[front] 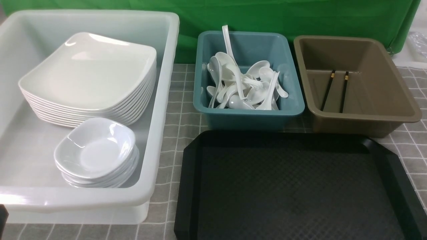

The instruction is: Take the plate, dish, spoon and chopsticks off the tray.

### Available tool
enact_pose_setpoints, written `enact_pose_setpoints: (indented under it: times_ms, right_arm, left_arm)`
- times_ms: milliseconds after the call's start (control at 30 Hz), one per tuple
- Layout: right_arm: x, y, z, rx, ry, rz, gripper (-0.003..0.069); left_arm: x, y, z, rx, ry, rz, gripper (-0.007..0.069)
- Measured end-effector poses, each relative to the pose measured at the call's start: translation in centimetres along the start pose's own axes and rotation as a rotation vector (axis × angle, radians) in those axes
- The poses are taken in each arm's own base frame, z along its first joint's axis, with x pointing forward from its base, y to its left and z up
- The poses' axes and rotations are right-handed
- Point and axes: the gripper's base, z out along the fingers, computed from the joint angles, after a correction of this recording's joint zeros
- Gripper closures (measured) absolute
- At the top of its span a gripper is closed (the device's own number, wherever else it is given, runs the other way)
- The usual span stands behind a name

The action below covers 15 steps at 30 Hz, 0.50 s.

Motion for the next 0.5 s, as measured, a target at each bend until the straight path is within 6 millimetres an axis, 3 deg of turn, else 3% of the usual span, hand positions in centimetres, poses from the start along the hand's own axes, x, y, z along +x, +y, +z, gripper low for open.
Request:
enact_pose_setpoints:
  times_ms: [500]
  right_arm:
    - [0.00, 0.00, 0.00, 0.000, 0.000, -0.001, 0.0445]
  left_arm:
    - [0.00, 0.00, 0.00, 0.000, 0.000, 0.000, 0.0613]
